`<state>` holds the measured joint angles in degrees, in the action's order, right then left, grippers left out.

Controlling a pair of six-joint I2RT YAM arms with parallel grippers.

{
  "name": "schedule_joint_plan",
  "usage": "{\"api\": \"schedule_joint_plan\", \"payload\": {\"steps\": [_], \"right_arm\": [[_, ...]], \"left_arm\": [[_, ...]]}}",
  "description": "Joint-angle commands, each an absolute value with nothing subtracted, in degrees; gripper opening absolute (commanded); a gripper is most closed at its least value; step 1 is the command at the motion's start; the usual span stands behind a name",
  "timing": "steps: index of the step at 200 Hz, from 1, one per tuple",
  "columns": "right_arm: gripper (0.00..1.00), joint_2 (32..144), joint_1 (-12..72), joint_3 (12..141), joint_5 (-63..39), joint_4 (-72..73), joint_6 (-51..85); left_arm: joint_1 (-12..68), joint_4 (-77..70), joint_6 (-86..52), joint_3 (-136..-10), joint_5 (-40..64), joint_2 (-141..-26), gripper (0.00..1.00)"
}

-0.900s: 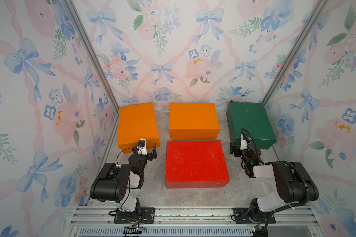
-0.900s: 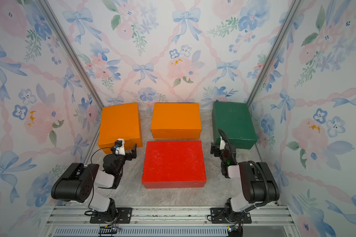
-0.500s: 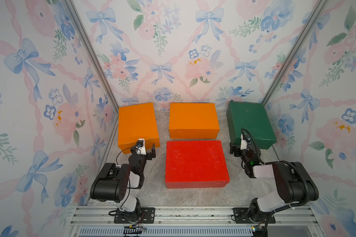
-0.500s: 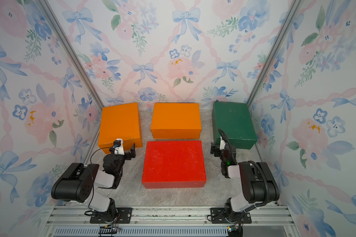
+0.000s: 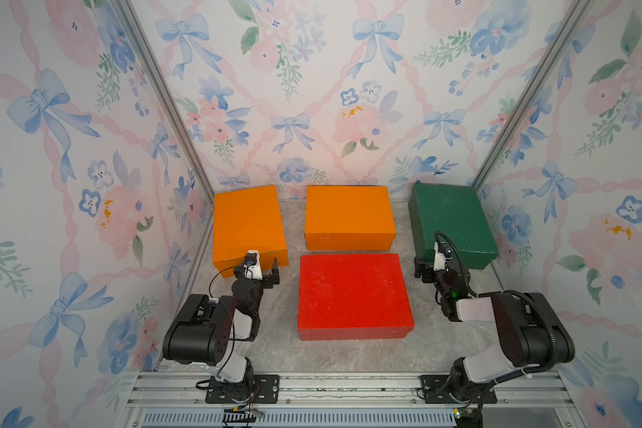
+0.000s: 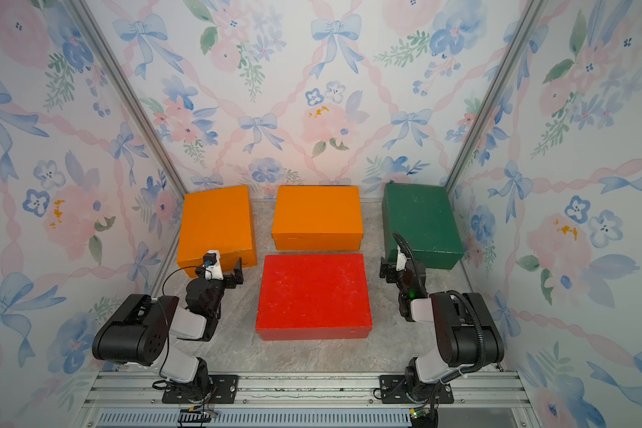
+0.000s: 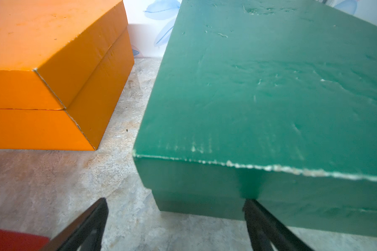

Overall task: Stack the shoeboxes
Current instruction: Pick up the shoebox from the center of the board.

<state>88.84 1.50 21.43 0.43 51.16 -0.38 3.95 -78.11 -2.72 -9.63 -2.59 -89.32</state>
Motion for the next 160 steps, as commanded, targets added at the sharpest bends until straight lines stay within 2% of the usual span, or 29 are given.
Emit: {"api": "schedule_joint_plan", "payload": {"steps": [1,72,93,110,132,160], "right_arm": [[0.97,88.68,1.01,22.46,-0.26,51.78,0.14],[0.97,88.68,0.75,22.49,-0.69,51.88,0.4],[0.97,88.53,1.95,22.28,2.67,52.17,-0.3],[0.97,84.5,4.65,23.19,11.51,47.71,-0.46],[0.97,79.66,5.87,26.88,10.63,36.89,-2.36],[0.97,74.18,11.35,27.37,15.38,33.73,-5.53]], "left_arm": [[3.61,-78.21,-3.16,-10.49,-3.07,-89.2,0.98],[3.85,-78.13,-3.79,-10.42,-5.51,-88.94,0.98],[4.63,-78.16,-4.12,-10.16,-8.93,-88.1,0.98],[5.5,-76.36,-3.36,-9.95,-10.39,-85.06,0.98],[7.03,-70.46,-2.87,-10.72,-14.91,-79.48,0.98],[11.77,-67.38,-2.02,-10.02,-24.26,-71.4,0.98]]}}
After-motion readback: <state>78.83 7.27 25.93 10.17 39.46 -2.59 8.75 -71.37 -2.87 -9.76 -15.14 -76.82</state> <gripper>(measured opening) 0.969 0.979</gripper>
